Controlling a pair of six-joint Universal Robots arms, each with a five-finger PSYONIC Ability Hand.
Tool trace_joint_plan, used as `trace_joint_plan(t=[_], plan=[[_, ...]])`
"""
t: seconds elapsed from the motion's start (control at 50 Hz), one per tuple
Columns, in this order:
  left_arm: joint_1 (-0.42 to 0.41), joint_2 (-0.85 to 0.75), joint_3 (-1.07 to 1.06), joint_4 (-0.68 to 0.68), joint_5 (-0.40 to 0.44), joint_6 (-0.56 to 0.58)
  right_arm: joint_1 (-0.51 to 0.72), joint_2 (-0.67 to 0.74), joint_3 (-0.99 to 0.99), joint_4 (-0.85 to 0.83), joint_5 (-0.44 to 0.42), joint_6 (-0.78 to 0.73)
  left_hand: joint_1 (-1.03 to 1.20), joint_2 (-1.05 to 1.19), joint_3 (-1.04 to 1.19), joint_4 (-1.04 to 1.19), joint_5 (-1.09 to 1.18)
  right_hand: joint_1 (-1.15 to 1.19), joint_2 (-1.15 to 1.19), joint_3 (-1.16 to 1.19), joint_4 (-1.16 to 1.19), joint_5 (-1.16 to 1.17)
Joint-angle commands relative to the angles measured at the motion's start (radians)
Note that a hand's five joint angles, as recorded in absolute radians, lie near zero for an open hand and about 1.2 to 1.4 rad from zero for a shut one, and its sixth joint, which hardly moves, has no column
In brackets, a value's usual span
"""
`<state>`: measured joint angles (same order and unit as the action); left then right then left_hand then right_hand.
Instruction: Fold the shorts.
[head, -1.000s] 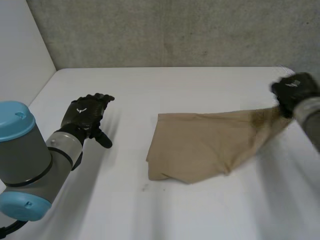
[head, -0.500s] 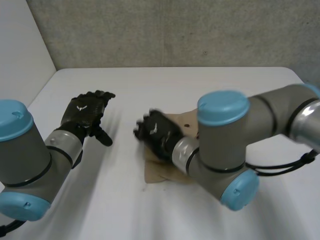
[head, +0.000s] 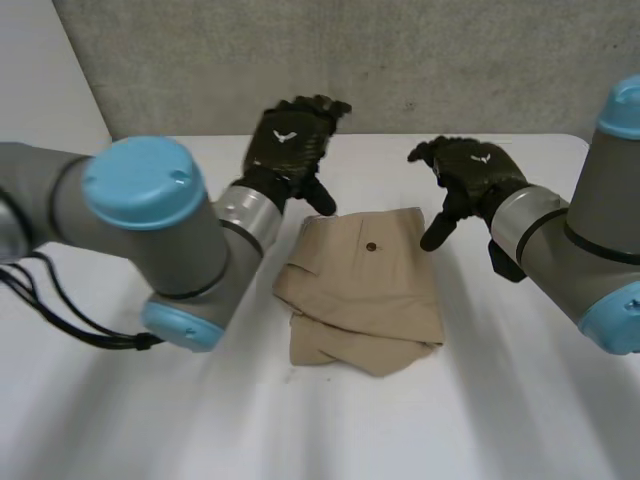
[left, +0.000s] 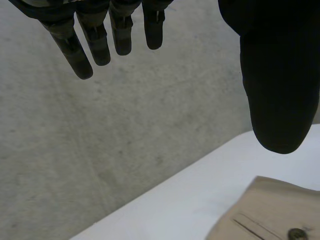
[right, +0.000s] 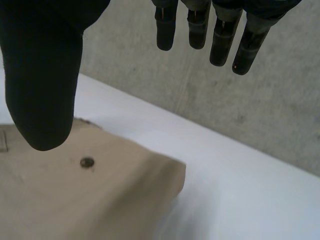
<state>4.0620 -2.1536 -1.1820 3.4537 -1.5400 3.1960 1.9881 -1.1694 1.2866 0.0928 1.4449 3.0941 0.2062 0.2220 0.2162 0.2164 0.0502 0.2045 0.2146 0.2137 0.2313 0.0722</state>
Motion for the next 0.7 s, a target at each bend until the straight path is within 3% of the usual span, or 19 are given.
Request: trace_joint_plan(t=[0.02,0.2,0.32,0.48,0.7], plan=[[-0.005,-0.146,0.074,-0.053,0.032,0.005,0.008,0.123,-0.03,0.018,0.0,-0.011,0.113,0.097,0.103,0.103,0.094,-0.03,-0.04,-0.039,-0.057,-0.072],[0.012,-0.274,0.137,-0.197,0.026,0.012,0.012,0.267,-0.064,0.022,0.006,-0.025,0.101,0.086,0.091,0.091,0.083,-0.03,-0.04,-0.039,-0.057,-0.072],[0.025,-0.296,0.108,-0.245,0.024,0.117,0.009,0.326,-0.078,0.022,0.008,-0.087,0.087,0.071,0.077,0.076,0.068,-0.03,-0.04,-0.039,-0.057,-0.072],[0.025,-0.305,0.073,-0.243,-0.037,0.24,-0.002,0.367,-0.078,0.027,0.011,-0.196,0.075,0.059,0.065,0.065,0.056,-0.03,-0.04,-0.039,-0.057,-0.072],[0.025,-0.258,0.055,-0.258,-0.049,0.255,0.0,0.303,-0.078,0.024,0.017,-0.223,0.034,0.018,0.024,0.024,0.015,-0.03,-0.04,-0.039,-0.057,-0.072]])
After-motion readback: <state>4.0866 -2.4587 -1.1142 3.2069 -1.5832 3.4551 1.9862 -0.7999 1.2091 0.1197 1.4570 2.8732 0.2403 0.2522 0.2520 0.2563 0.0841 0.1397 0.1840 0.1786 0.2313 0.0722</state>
